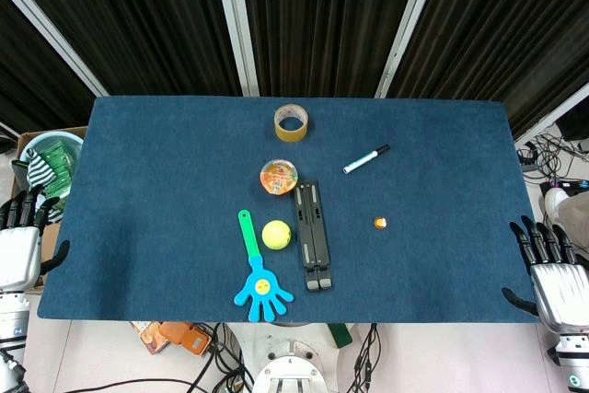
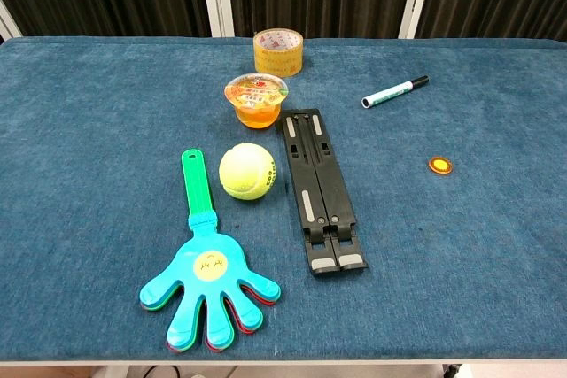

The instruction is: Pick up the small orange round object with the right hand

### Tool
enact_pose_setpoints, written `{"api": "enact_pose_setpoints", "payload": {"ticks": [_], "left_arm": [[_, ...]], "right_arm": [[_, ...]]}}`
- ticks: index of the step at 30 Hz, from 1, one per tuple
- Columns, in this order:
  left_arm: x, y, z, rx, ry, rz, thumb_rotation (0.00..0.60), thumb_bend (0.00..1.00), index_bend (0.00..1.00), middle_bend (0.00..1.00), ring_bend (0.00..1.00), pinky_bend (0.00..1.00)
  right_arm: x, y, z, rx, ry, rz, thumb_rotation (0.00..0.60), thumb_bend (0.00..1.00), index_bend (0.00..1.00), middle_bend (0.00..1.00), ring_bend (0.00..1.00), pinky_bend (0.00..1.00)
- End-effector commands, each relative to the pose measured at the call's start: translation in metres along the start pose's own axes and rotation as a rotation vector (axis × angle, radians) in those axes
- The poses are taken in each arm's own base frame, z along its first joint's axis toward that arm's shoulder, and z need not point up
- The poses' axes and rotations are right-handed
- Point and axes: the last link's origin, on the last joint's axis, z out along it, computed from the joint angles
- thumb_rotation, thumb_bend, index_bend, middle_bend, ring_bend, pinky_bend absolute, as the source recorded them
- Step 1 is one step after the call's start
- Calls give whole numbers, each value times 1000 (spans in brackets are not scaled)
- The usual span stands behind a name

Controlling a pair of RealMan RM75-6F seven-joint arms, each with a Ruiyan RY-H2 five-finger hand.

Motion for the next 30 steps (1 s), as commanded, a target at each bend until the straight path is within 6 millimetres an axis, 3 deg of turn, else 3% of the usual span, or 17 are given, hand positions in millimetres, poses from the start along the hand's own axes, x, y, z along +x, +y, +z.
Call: {"api": "enact_pose_setpoints", "payload": {"ticks": [1, 19, 24, 30], "left_arm": [[0, 0, 0, 1, 0, -2, 600, 256, 189, 12, 0, 96], [0, 0, -1, 3, 2, 4, 600, 256, 189, 12, 0, 96], [1, 0, -3, 6, 5, 6, 600, 256, 189, 13, 0, 96], [0, 0, -3, 10, 5, 10, 600, 256, 189, 12, 0, 96]], "right_arm": [[0, -3, -1, 17, 9, -2, 600, 197, 61, 53, 105, 9], [0, -5, -1, 39, -13, 37, 600, 196, 61, 53, 106, 9], [-11, 6, 22, 71, -27, 101, 600, 196, 94, 53, 105, 9], [-37, 19, 67, 98, -109, 204, 600, 196, 109, 53, 105, 9]]}}
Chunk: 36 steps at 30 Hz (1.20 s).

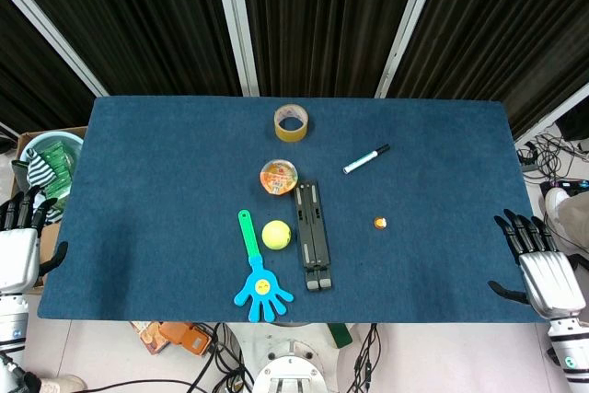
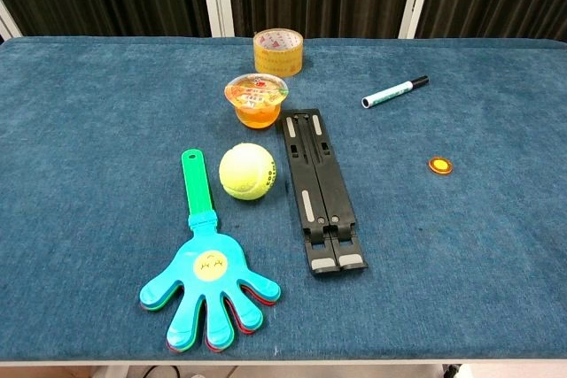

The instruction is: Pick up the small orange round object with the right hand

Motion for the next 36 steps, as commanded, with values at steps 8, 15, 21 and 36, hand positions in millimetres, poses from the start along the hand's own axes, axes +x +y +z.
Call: {"api": "enact_pose_setpoints", "payload": {"ticks": [8, 15, 21, 36], "left_arm": [[0, -1, 1, 10, 5, 11, 600, 256, 189, 12, 0, 96], [0, -3, 1, 22, 1, 17, 600, 257, 189, 13, 0, 96], [0, -3, 2, 21, -1, 23, 600, 256, 189, 12, 0, 96], [0, -4, 4, 25, 3, 35, 600, 256, 189, 12, 0, 96]], "right_arm": [[-45, 3, 111, 43, -158, 103, 600, 196, 194, 53, 106, 9], [-67, -21, 148, 79, -221, 145, 600, 196, 261, 53, 106, 9], [-74, -38, 162, 114, -245, 171, 600, 196, 304, 53, 107, 9], [-103, -77, 185, 167, -313, 161, 600, 197, 371, 53, 109, 17]]}}
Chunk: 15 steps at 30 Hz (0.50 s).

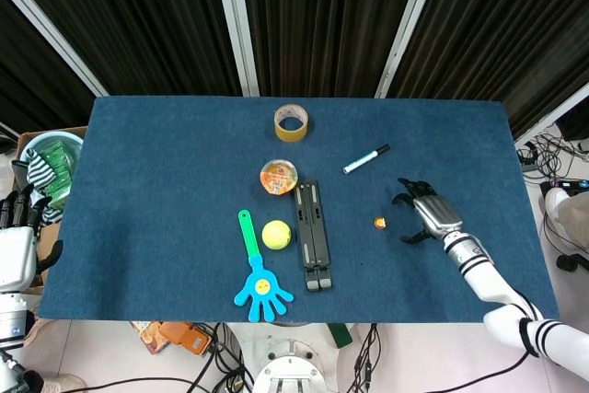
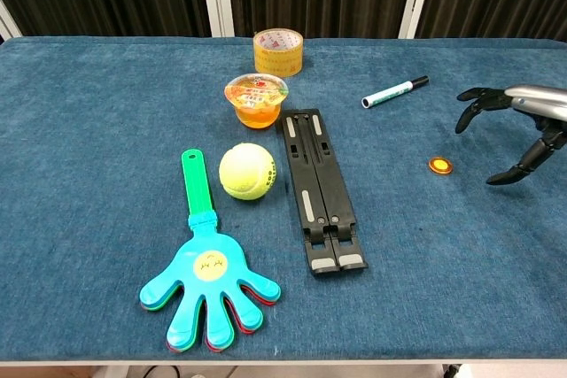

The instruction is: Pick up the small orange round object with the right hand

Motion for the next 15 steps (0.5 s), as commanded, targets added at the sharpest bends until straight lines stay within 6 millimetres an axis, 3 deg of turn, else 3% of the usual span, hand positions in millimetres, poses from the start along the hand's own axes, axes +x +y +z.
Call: {"api": "enact_pose_setpoints", "payload": {"ticks": [1, 15], "left_arm": [[0, 0, 0, 1, 1, -1, 600, 256, 189, 13, 0, 96], [-1, 0, 1, -4, -5, 5, 600, 256, 189, 12, 0, 96]], "right_arm": [[-2, -5, 7, 6, -6, 3, 600, 197, 379, 53, 110, 18], [-8, -18, 23, 30, -25, 32, 600, 263, 451, 53, 123, 33]]}}
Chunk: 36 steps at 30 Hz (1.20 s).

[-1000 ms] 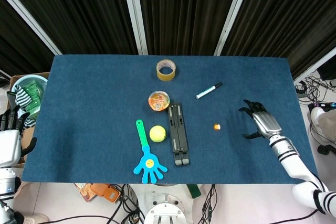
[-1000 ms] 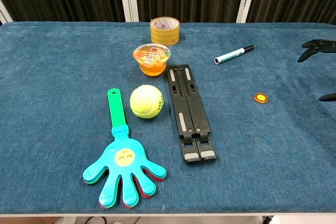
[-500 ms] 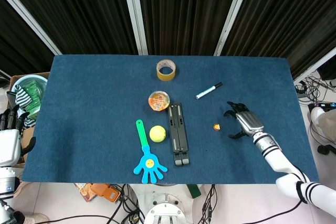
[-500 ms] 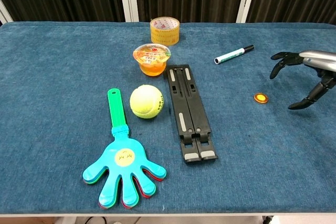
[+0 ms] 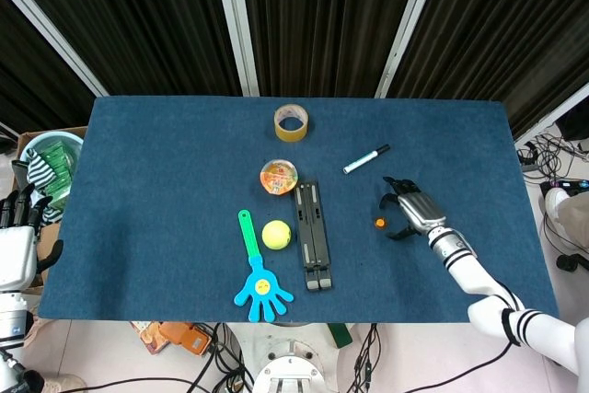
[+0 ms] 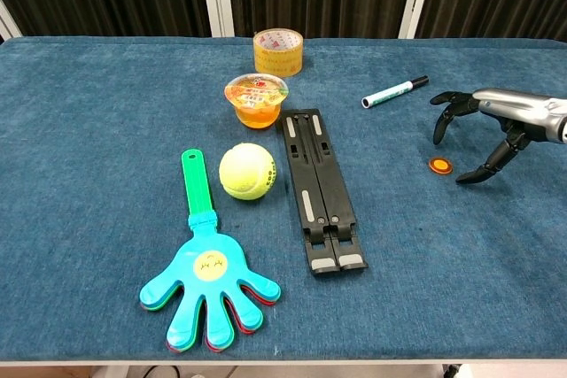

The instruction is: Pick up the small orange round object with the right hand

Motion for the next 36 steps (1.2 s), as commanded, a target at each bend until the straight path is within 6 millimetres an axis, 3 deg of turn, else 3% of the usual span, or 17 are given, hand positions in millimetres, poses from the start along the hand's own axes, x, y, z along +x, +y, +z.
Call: {"api": "enact_pose_setpoints", "payload": {"ticks": [1, 9, 27, 36], "left_arm": [[0, 0, 0, -1, 0, 0, 600, 256, 189, 13, 0, 96], [0, 0, 0, 1, 0, -2, 600, 256, 189, 13, 0, 96], [0, -1, 1, 4, 0, -19, 600, 256, 189, 12, 0, 96], [0, -1, 1, 8, -1, -28, 600, 256, 189, 12, 0, 96]], "right_arm": [[-1, -2, 2, 2, -4, 7, 600, 267, 455, 53, 123, 34], [-2, -5, 7, 15, -11, 12, 600, 343, 499, 53, 123, 37], [-5, -10, 11, 17, -23, 4, 600, 393, 574, 53, 125, 45], [9, -10, 8, 19, 4, 4, 600, 460, 641, 53, 131, 62]]}}
